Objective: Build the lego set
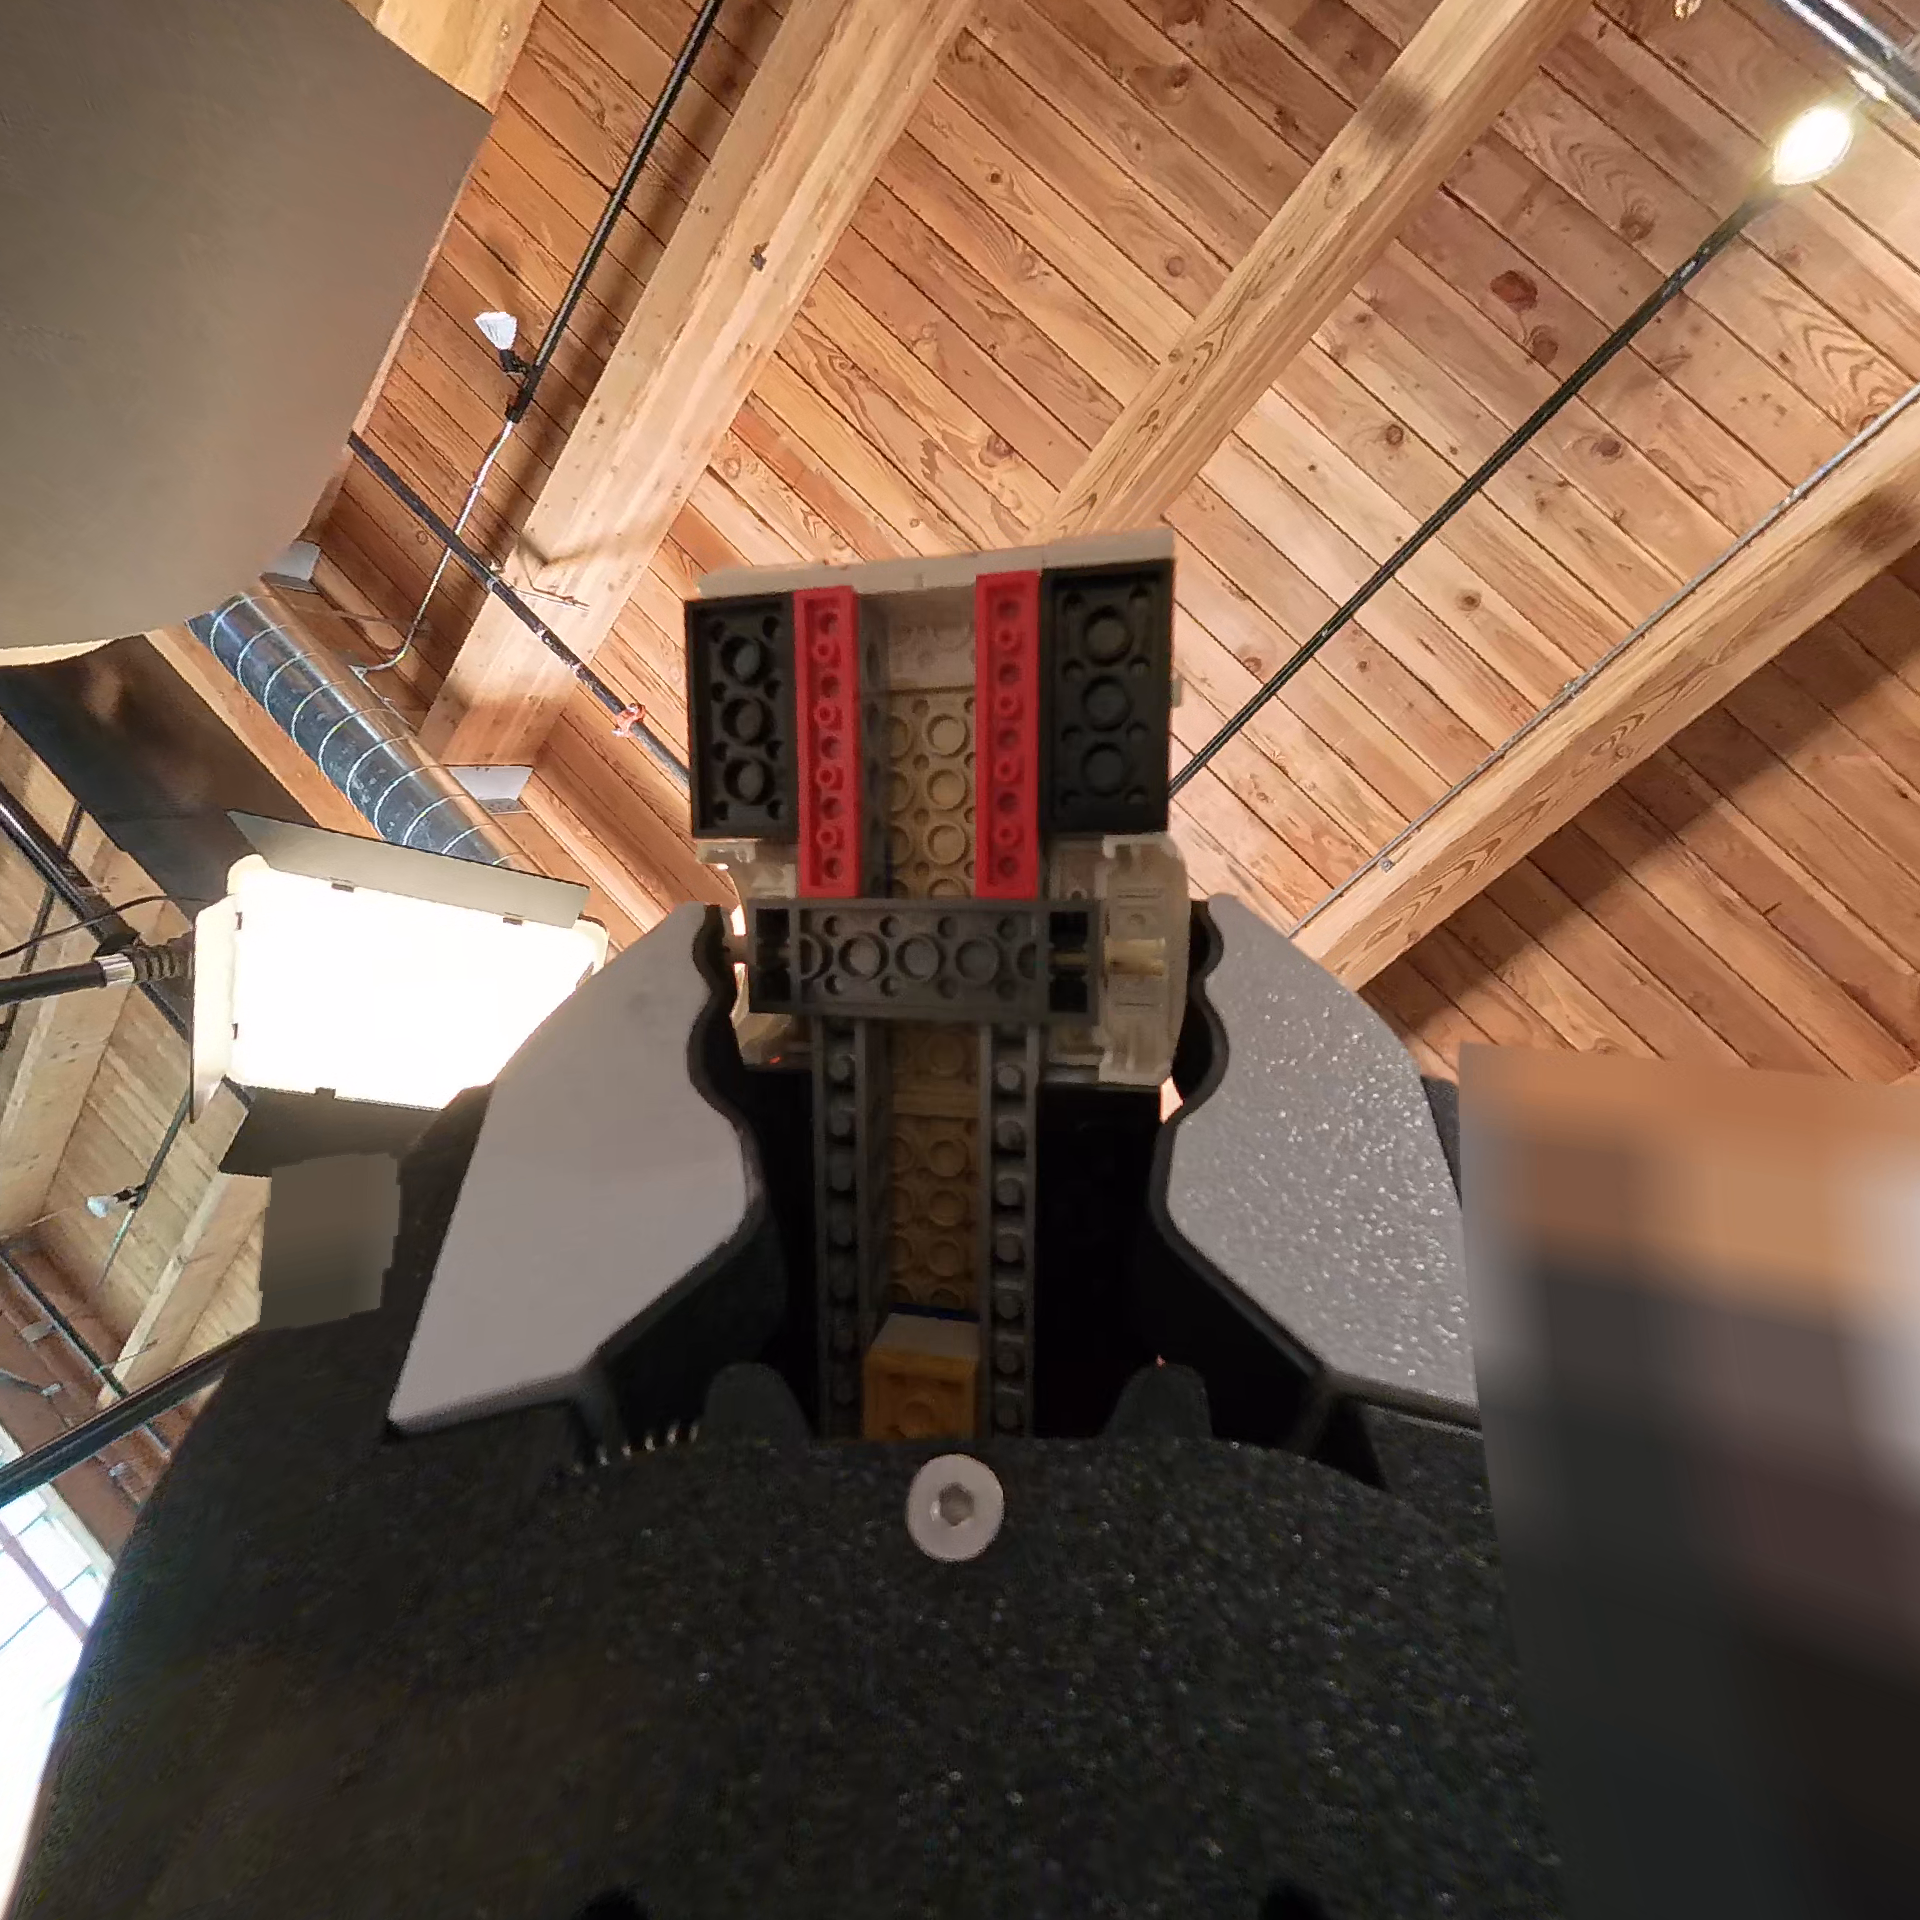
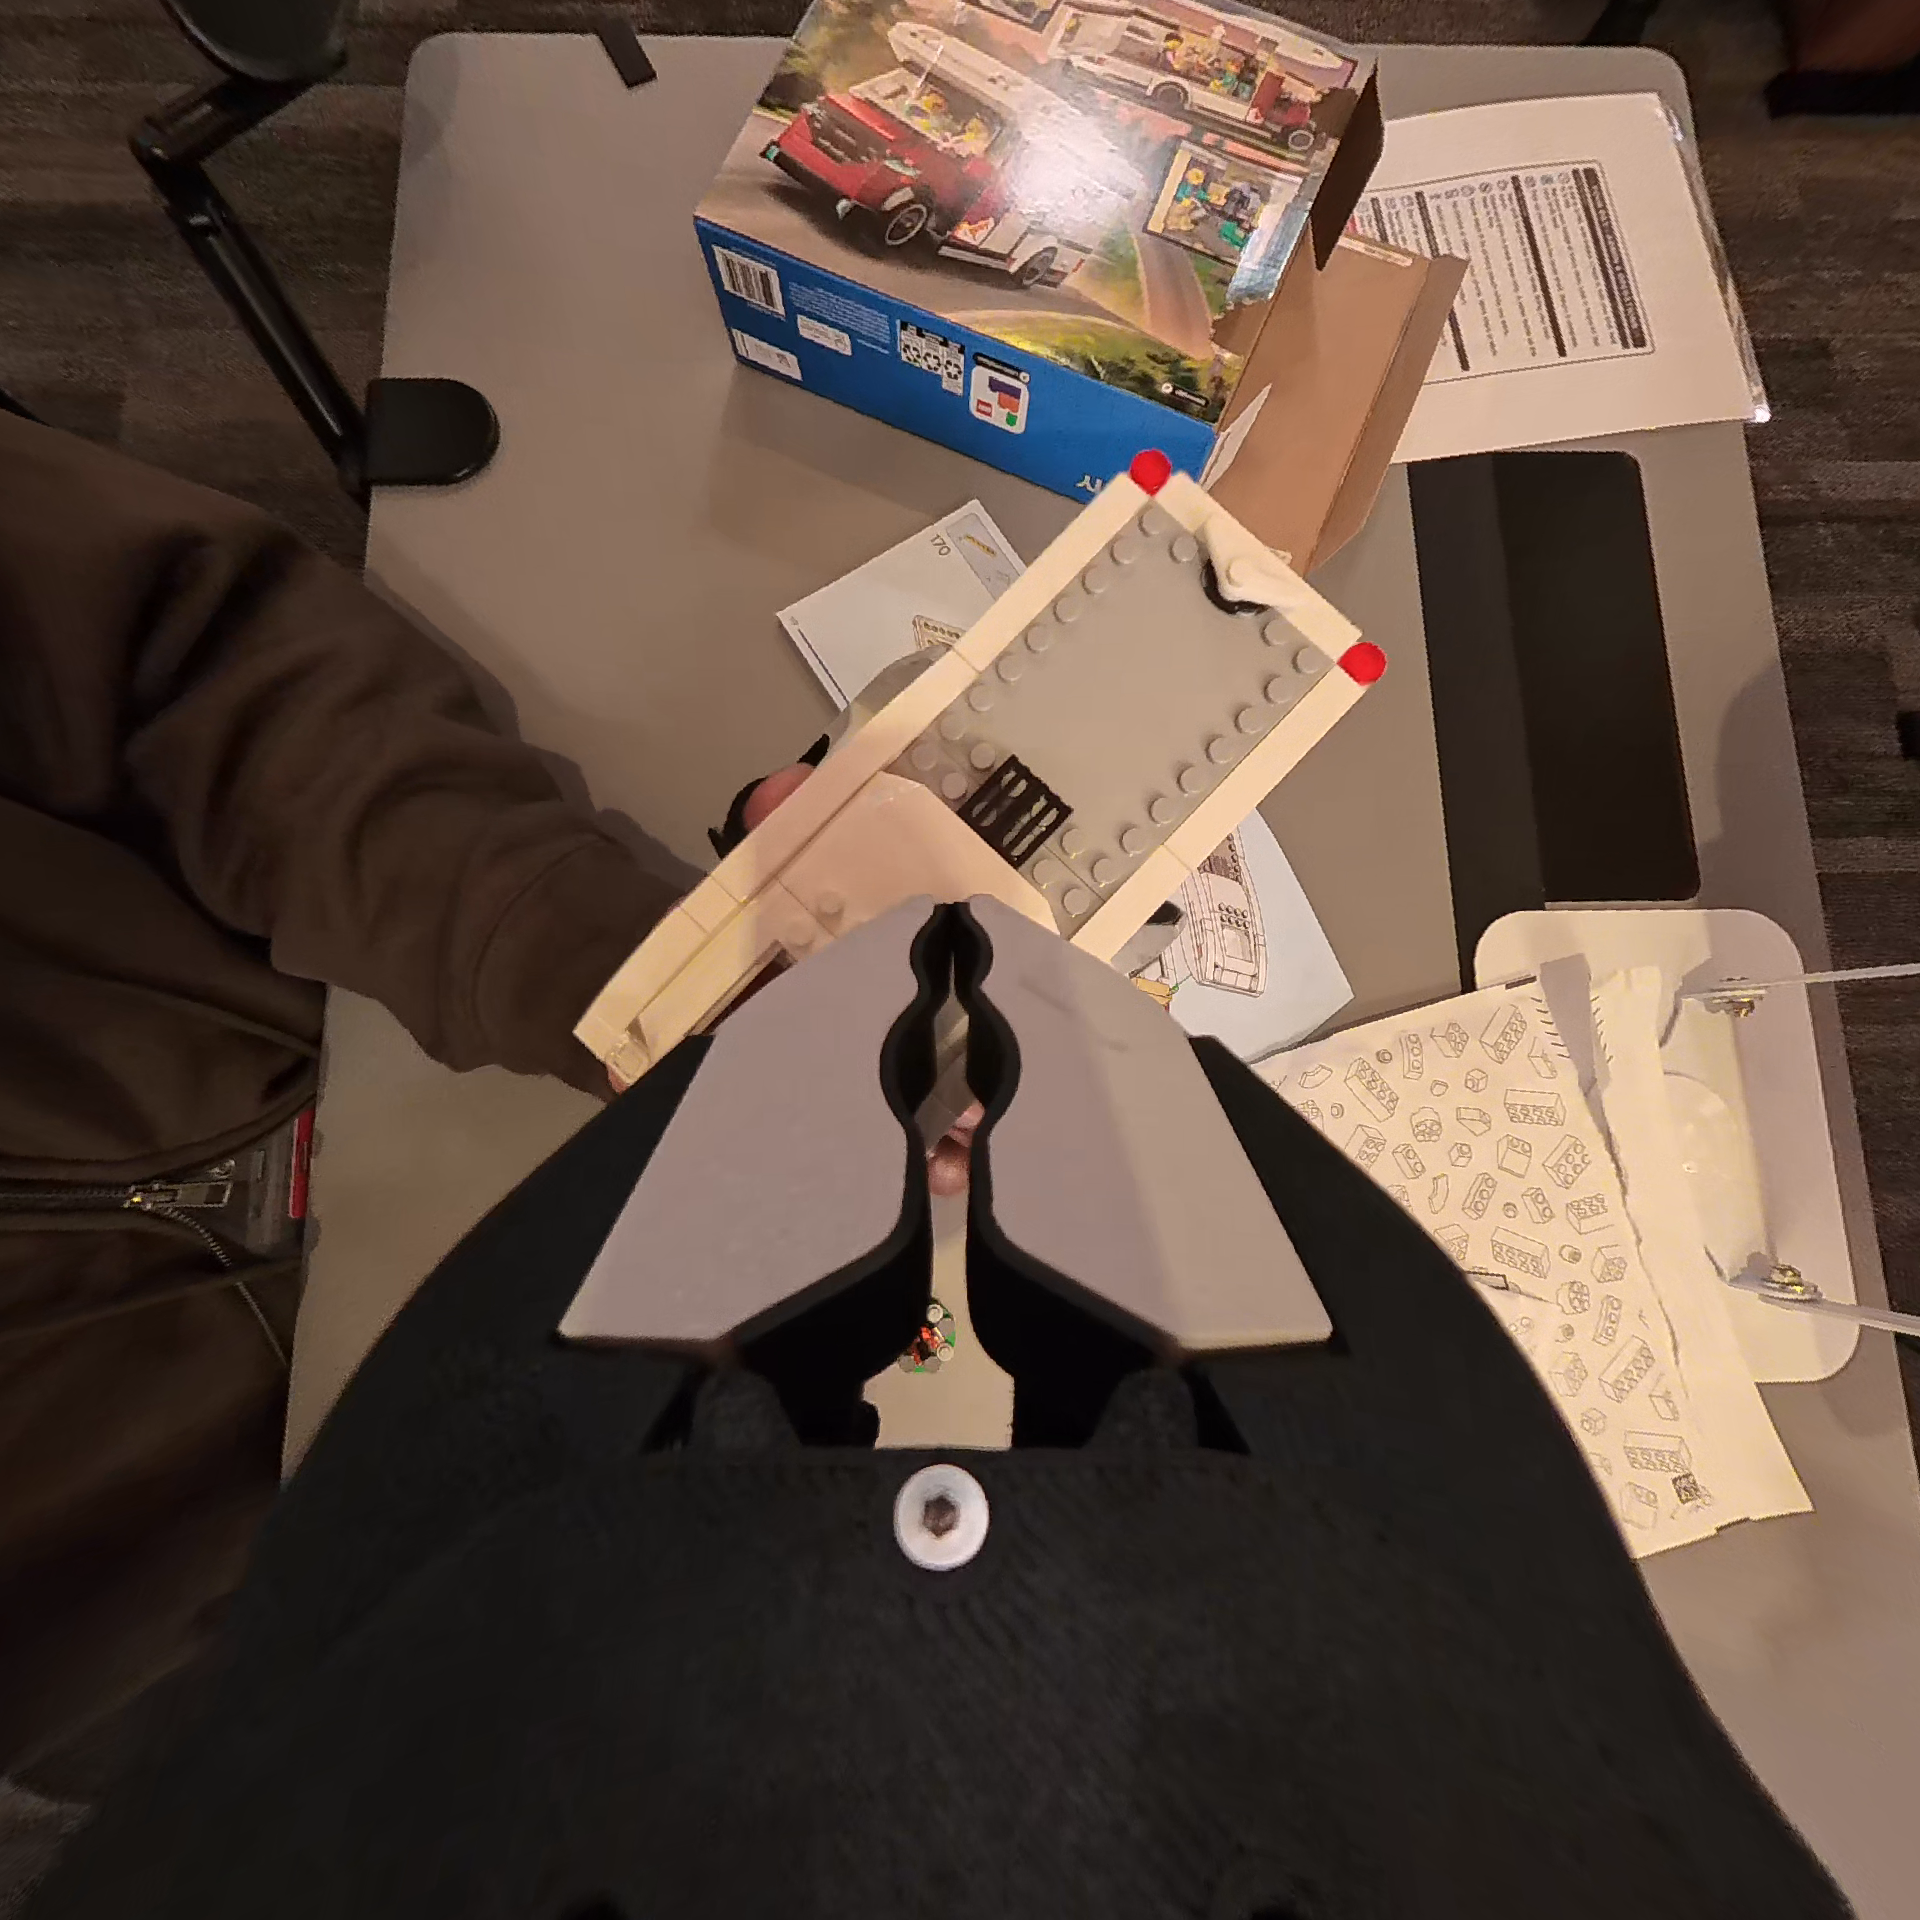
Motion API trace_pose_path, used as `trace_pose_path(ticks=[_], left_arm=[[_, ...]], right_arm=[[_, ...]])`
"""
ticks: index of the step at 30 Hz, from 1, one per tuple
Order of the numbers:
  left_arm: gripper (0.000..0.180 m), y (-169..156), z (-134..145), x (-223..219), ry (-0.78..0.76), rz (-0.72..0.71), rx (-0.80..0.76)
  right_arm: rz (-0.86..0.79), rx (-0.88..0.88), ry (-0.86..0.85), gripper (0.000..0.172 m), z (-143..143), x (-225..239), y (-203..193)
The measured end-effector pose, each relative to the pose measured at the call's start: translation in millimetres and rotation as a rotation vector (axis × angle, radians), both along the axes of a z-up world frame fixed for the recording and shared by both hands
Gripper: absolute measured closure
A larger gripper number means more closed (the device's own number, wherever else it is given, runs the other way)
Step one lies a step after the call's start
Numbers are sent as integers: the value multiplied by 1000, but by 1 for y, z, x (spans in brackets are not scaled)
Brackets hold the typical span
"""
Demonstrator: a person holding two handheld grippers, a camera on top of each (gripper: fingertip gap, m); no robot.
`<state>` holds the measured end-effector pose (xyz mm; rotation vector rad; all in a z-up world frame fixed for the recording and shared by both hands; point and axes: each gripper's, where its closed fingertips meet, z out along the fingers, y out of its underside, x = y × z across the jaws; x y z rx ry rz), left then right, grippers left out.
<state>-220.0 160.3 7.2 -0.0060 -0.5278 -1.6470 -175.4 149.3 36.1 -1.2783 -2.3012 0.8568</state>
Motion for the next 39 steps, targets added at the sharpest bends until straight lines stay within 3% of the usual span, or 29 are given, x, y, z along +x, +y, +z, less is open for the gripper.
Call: trace_pose_path(ticks=[3,5,8,13,17,22,27,39], left_arm=[[97,-6,5,-1,23,32,18],[97,-9,5,-5,11,43,28],[97,-9,0,-13,-14,68,10],[98,-10,-7,-22,-4,112,-7],[98,-9,-9,-21,18,136,-17],[98,-7,-9,-16,53,140,-22],[98,-7,-13,-20,45,140,-19],[98,-5,-18,-25,49,167,-47]], right_arm=[[-47,32,61,171,7,-3,5],[-94,2,142,149,18,-3,3],[-179,-47,272,132,27,7,1],[-293,-214,444,99,8,33,-11],[-389,-224,482,80,-16,35,-8],[-425,-210,482,79,-24,25,-8],[-453,-222,502,98,-27,21,-6],[-521,-241,435,99,-38,23,-3]])
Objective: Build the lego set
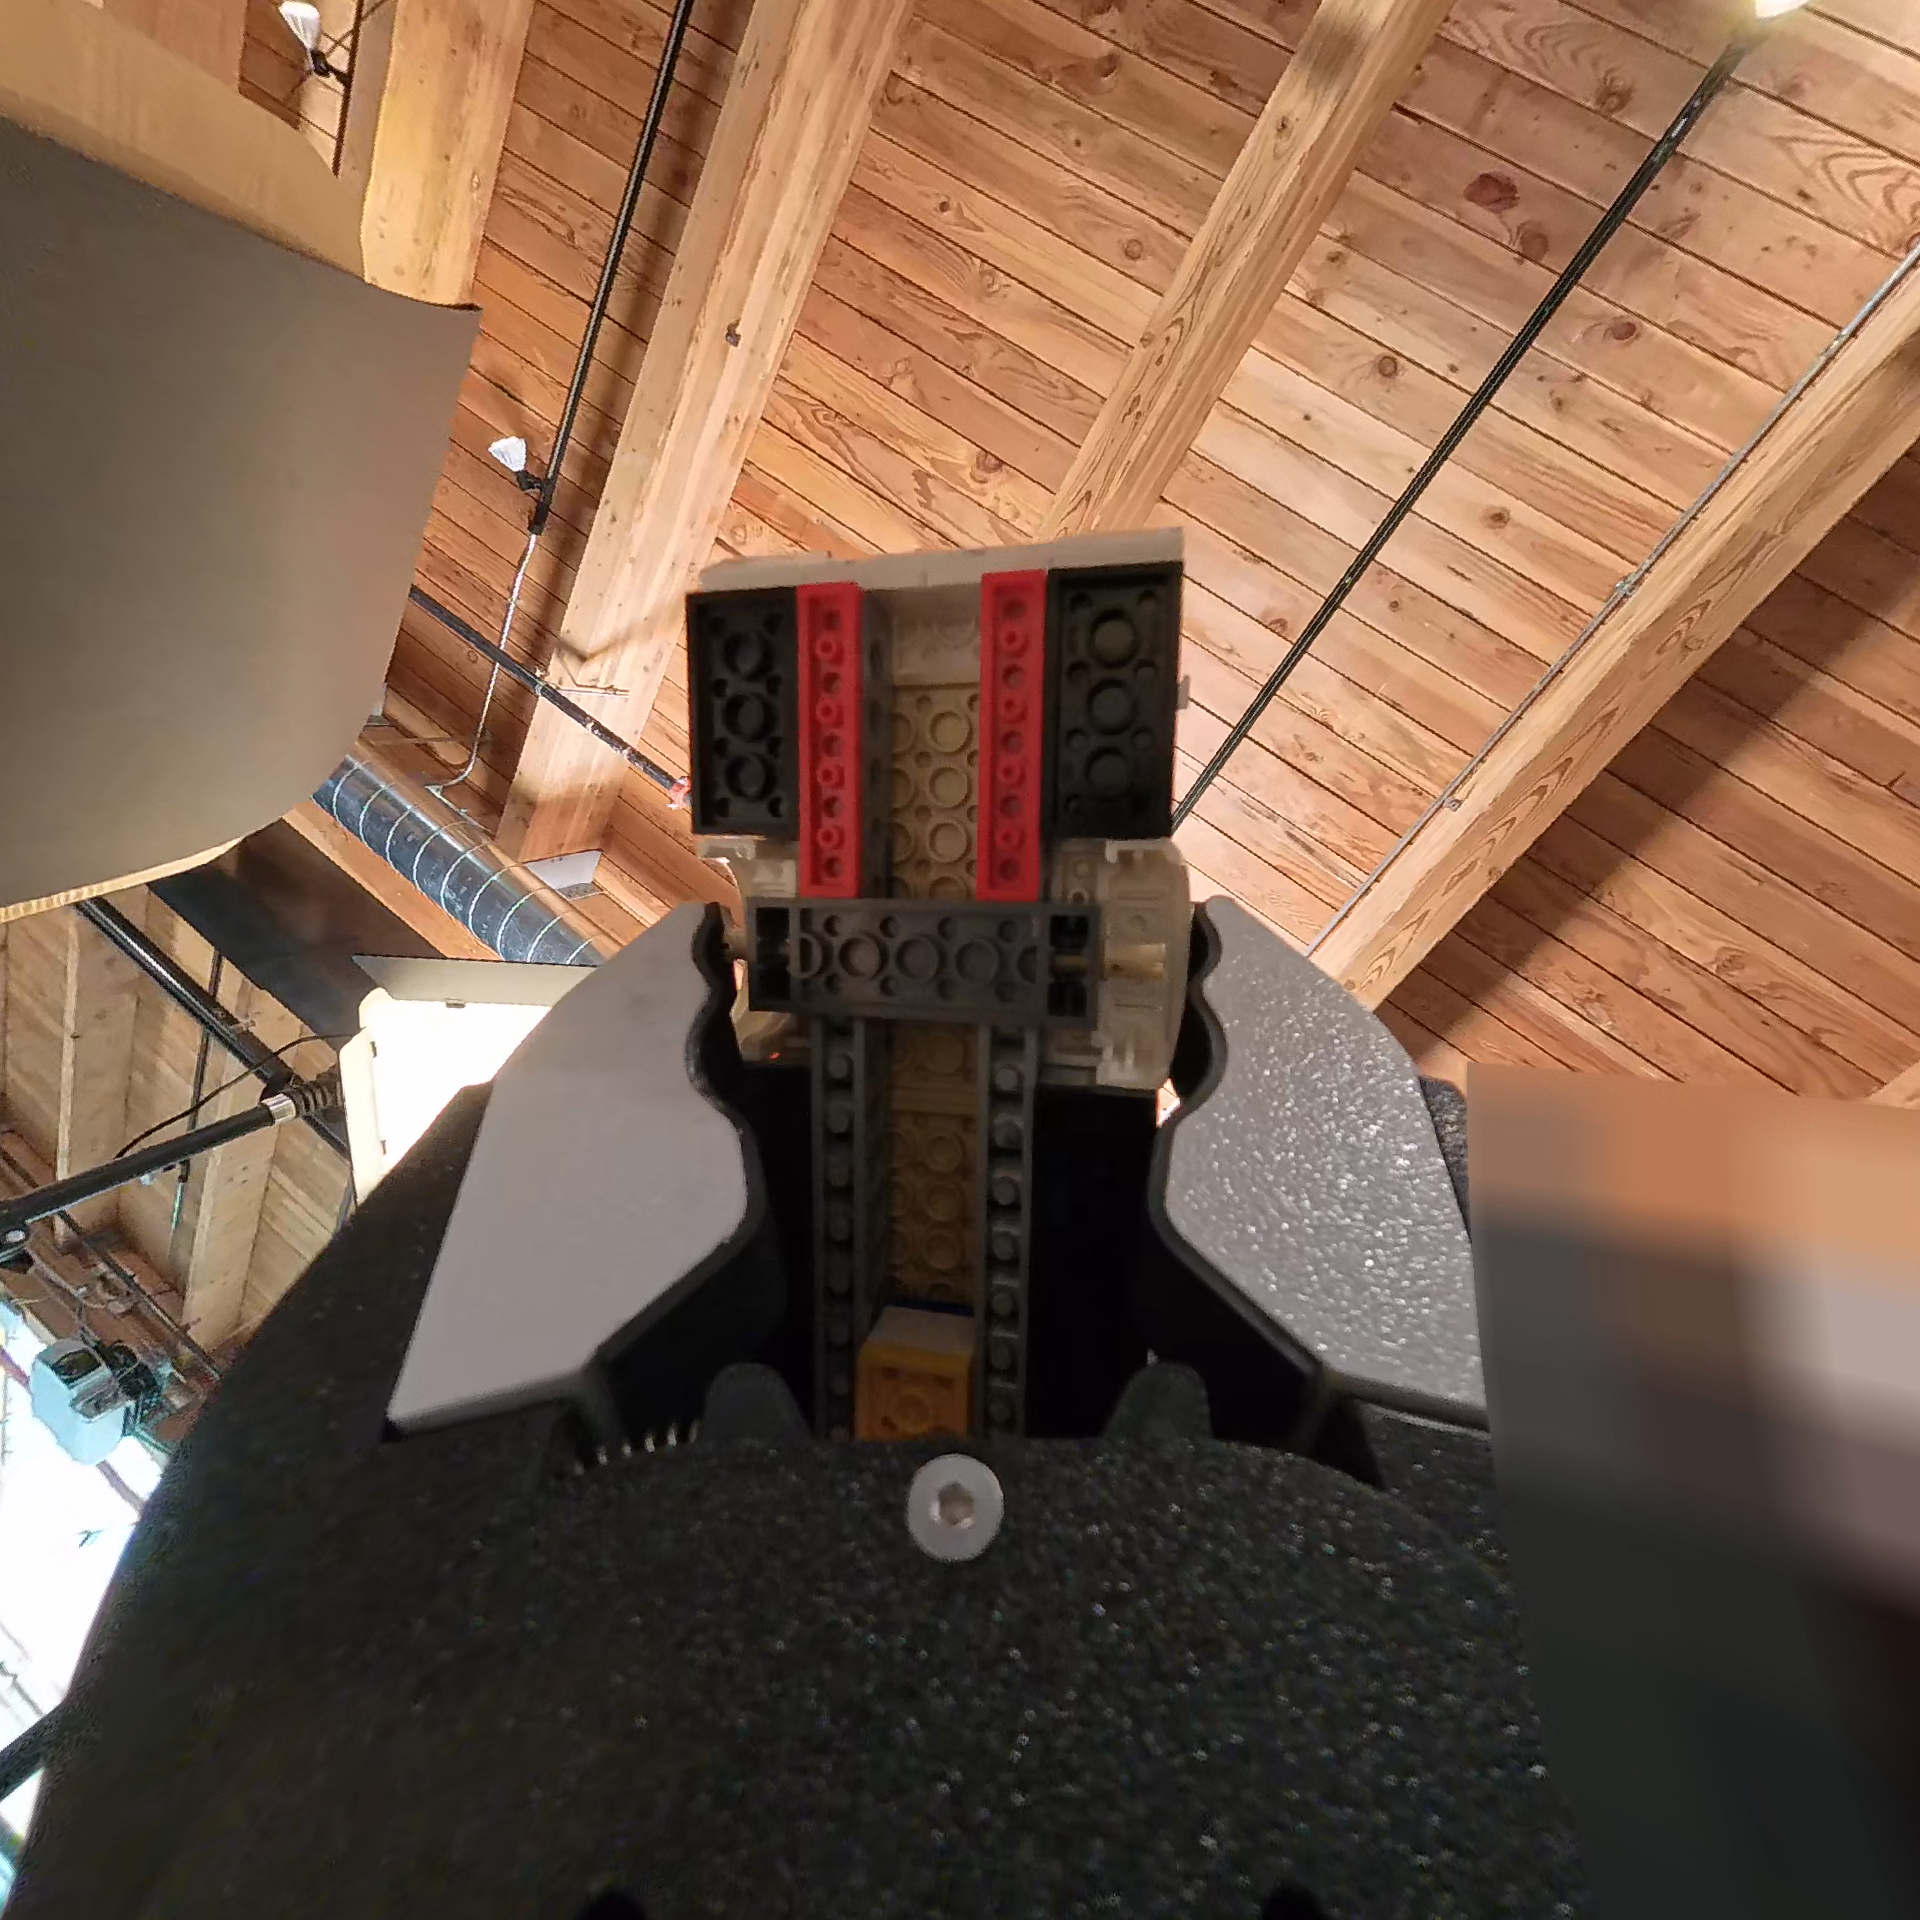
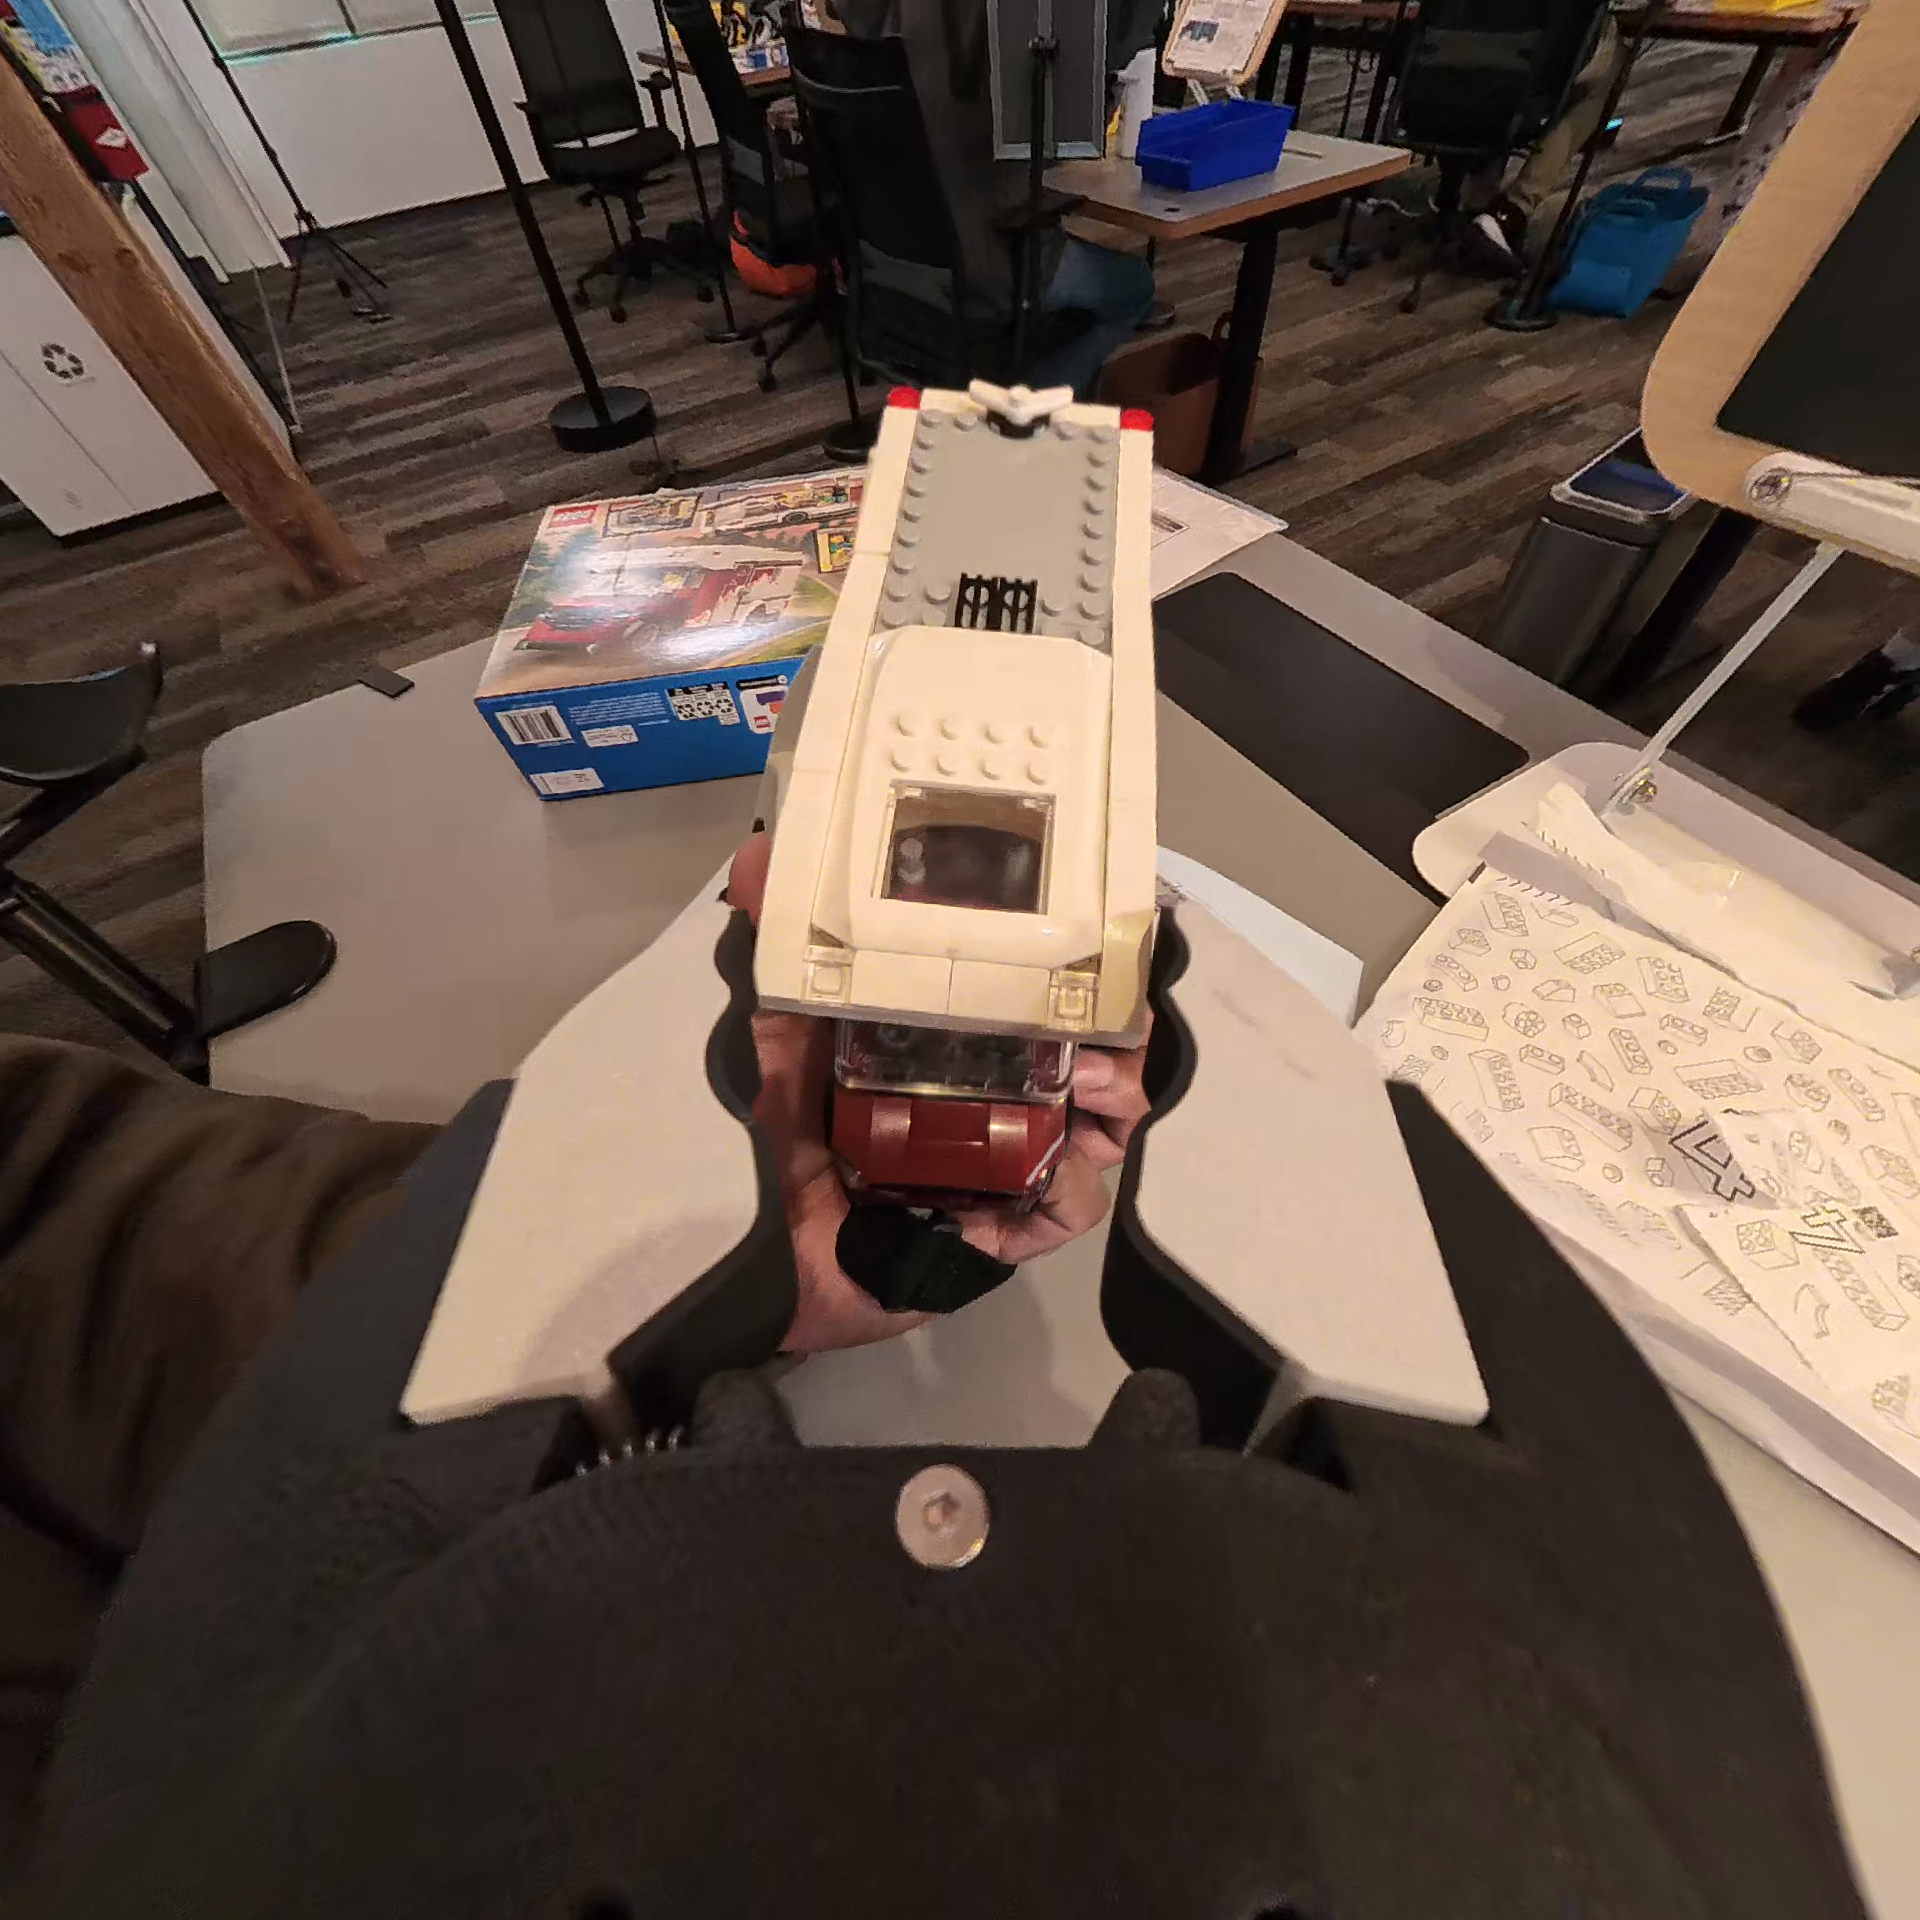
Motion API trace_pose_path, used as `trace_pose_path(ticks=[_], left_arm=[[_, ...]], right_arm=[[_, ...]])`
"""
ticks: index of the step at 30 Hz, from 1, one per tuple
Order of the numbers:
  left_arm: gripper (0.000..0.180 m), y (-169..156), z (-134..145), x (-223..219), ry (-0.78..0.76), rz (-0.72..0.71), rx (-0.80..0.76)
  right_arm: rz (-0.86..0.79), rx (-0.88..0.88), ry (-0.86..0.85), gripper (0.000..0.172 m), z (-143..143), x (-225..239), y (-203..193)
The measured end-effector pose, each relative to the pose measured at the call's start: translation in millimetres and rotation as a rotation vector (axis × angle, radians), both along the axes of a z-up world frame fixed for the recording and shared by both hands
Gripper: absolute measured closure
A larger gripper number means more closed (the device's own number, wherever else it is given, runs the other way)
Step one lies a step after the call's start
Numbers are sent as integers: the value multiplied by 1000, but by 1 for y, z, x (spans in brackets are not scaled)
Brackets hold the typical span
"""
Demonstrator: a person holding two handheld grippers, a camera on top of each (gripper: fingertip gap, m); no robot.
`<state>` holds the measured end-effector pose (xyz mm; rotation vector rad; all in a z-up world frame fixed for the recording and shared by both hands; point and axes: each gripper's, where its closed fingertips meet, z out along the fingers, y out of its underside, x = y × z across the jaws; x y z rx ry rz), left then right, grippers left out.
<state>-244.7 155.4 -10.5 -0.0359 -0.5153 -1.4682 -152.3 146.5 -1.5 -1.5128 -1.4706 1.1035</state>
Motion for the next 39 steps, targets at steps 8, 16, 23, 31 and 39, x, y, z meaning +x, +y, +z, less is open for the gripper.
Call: trace_pose_path(ticks=[8,16,23,31,39], left_arm=[[98,2,-2,0,4,3,-15],[97,5,0,6,24,-13,-25],[97,6,-2,5,-4,-39,-14],[98,5,-2,3,-19,-45,-2],[98,12,0,21,37,-66,-28]], right_arm=[[-1,-50,-1,99,-2,-1,3],[17,-87,-12,99,-5,-1,5],[33,-94,12,99,-2,-2,4],[76,-70,37,98,9,5,5],[96,90,38,119,30,5,16]])
